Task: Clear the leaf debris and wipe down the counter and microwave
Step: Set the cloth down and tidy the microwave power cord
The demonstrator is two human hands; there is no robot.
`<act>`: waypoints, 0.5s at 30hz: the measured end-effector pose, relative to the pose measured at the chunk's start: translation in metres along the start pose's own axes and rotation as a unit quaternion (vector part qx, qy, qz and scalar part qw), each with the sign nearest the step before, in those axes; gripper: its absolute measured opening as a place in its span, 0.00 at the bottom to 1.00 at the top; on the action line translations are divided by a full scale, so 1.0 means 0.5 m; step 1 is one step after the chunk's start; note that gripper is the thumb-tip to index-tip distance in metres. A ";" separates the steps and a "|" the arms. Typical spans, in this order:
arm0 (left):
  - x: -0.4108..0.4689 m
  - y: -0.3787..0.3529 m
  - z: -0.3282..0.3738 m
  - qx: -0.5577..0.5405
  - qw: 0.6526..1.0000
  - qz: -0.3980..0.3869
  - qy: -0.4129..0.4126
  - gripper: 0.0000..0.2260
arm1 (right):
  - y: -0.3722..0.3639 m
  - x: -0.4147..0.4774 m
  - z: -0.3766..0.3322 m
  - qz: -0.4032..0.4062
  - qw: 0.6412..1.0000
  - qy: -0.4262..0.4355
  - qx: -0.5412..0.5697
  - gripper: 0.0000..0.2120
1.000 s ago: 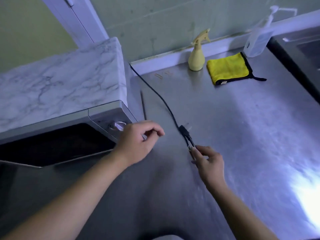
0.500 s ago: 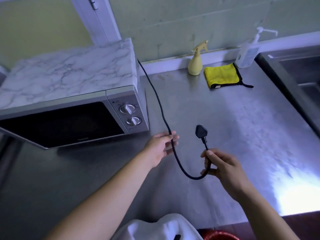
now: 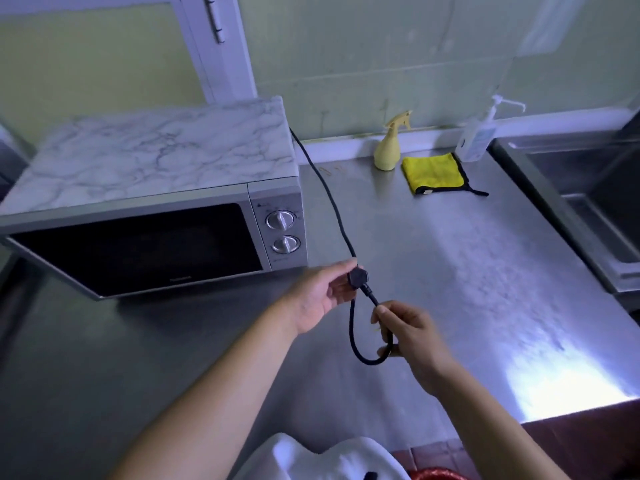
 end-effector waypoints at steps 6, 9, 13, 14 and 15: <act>-0.040 0.052 -0.009 -0.017 0.998 -0.034 -0.048 0.17 | -0.061 -0.022 0.004 0.049 0.999 -0.008 -0.008 0.15; -0.048 0.076 -0.010 -0.048 0.997 -0.027 -0.044 0.11 | -0.096 -0.026 0.004 0.074 0.997 -0.009 -0.025 0.13; -0.057 0.100 -0.005 -0.054 0.998 -0.018 -0.041 0.11 | -0.115 -0.046 0.020 0.173 0.982 -0.030 -0.071 0.04; -0.058 0.104 -0.003 -0.050 0.998 -0.012 -0.048 0.12 | -0.113 -0.055 0.028 0.202 0.977 -0.035 -0.064 0.03; -0.059 0.105 -0.001 -0.044 0.997 -0.007 -0.057 0.12 | -0.110 -0.063 0.038 0.226 0.972 -0.050 -0.025 0.04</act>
Point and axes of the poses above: each hand's wrist, its own x-axis towards the middle knuckle, its own y-axis out of the back of the hand, z = x × y, the point moved 2 cm from there along x, towards the middle knuckle, and after that the axes turned 2 degrees about -x, right-handed, at the moved point
